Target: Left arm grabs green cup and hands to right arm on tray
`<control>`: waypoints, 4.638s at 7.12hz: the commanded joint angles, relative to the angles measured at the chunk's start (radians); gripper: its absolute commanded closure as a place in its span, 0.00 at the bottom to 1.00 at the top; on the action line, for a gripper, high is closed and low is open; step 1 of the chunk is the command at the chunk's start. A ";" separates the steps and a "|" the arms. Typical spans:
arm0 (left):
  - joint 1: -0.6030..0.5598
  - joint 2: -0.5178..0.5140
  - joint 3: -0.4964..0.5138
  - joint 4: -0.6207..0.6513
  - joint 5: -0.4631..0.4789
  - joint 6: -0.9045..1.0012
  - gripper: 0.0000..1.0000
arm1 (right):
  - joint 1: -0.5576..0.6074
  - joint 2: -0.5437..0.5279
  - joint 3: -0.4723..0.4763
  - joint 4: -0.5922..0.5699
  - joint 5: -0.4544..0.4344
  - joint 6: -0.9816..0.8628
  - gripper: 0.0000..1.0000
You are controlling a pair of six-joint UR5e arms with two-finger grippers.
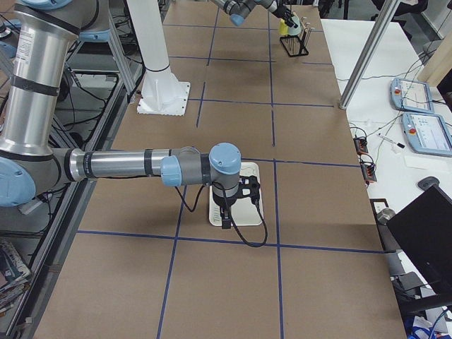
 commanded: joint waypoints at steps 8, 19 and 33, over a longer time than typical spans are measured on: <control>0.217 -0.058 -0.185 0.056 -0.038 -0.600 0.59 | -0.141 0.017 -0.003 0.606 0.094 0.648 0.00; 0.474 -0.126 -0.256 -0.482 -0.144 -1.057 0.57 | -0.692 0.294 -0.026 1.696 -0.315 1.858 0.00; 0.572 -0.126 -0.128 -0.856 -0.137 -1.111 0.57 | -1.052 0.569 -0.063 1.562 -0.761 1.903 0.04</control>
